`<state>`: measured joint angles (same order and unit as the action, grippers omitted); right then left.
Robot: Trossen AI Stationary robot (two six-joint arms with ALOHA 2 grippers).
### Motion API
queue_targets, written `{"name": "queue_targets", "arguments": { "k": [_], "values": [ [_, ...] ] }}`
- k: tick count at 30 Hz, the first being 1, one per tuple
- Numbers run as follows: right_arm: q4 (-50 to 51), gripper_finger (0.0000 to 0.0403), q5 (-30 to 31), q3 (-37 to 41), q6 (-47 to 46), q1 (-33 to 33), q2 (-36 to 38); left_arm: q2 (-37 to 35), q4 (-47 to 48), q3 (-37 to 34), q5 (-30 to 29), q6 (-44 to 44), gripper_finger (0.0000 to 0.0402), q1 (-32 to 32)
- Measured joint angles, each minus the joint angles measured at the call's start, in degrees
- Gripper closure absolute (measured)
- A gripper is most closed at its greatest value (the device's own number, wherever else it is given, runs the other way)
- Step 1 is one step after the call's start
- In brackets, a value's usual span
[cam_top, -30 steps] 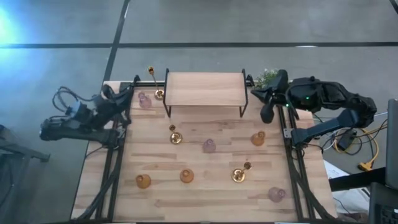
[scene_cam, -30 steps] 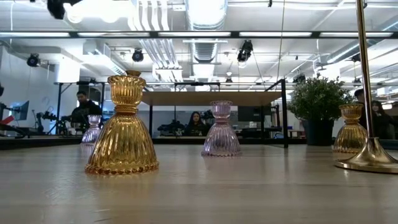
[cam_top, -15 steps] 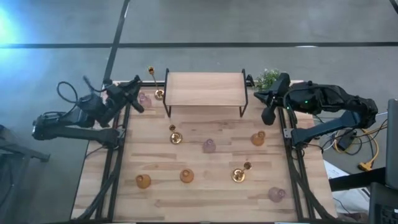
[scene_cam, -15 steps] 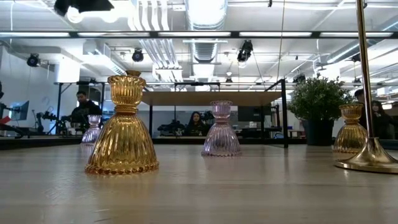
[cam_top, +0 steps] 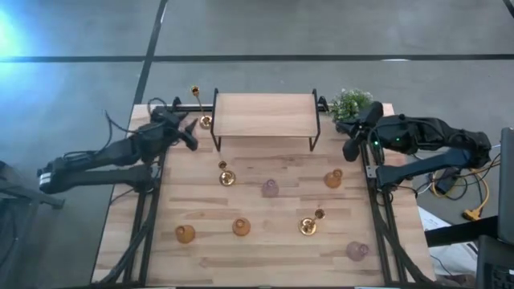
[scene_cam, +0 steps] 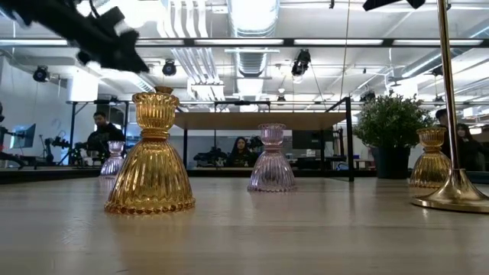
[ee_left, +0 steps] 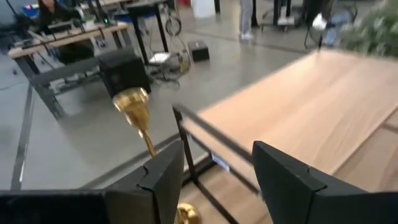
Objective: Pick & Place candle stick holders
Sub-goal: Put the top purple glass candle holder on the shelf
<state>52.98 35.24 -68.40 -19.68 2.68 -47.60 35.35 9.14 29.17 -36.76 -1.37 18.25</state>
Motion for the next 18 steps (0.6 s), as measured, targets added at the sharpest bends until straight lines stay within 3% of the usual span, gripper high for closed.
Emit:
{"name": "queue_targets", "arguments": {
  "k": [8,12,18],
  "values": [
    [-6.32,0.0394,1.02,5.6,0.37,0.01,6.22,0.57,-12.31,-8.9,1.26,-0.21,0.0209,7.7],
    [-8.47,0.0394,1.01,8.08,0.43,0.04,8.11,0.57,-14.6,-9.42,1.63,-0.32,0.0209,11.97],
    [-10.43,0.0394,0.99,11.26,0.78,0.04,9.37,1.8,-15.18,-9.37,7.66,0.92,0.0209,18.59]
  ]
}}
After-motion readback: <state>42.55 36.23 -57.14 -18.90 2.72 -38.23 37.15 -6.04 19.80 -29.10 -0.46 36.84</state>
